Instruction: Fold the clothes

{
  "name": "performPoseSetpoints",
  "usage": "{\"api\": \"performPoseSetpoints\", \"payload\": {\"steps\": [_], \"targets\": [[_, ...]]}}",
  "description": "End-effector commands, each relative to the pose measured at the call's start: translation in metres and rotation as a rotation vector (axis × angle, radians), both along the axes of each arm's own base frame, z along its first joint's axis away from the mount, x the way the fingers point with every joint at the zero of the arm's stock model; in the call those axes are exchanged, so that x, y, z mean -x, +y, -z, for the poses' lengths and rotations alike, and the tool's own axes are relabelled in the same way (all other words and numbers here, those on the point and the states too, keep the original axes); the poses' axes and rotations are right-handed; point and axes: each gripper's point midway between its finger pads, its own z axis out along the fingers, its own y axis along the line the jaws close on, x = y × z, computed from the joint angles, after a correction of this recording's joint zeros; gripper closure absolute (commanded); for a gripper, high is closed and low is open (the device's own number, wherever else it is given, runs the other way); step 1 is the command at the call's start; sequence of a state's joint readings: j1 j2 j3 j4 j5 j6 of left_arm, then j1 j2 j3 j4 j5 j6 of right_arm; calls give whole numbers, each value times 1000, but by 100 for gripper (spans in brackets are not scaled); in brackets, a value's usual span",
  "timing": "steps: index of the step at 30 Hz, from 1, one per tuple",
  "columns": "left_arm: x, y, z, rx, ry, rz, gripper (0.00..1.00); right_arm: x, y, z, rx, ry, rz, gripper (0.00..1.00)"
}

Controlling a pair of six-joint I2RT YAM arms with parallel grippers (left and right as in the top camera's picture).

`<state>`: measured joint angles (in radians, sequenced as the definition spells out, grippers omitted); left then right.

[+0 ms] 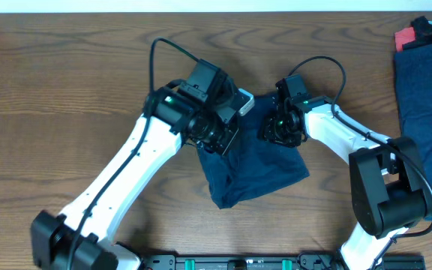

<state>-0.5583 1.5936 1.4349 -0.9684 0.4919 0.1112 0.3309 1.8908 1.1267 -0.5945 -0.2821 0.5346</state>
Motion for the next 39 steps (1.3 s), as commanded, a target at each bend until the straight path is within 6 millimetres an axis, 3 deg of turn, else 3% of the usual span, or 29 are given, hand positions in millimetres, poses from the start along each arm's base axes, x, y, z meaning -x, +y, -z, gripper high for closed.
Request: {"api": "performPoseSetpoints", "payload": {"steps": [1,6,12,19,30,35,39], "targets": [[-2,-6,-1,20,3,2,93,8,-9,0,11,27,33,49],[-11,-12,-5,50,-32,-5,93,-3,-21,-38,-10,-65,58,48],[-12,-13,-9,58,-44,-4,94,2,-72,-62,173,-117,145,45],[0,-28,-25,92,-111,69,94,9,-91,-51,221,-63,141,51],[7,-39,-10,44,-108,111,92,10,-98,-45,228,-39,157,48],[-1,-28,-3,-33,-144,75,93,15,-129,-43,270,-5,189,50],[-13,-2,2,-167,-197,14,94,22,-151,-42,283,34,218,52]]}}
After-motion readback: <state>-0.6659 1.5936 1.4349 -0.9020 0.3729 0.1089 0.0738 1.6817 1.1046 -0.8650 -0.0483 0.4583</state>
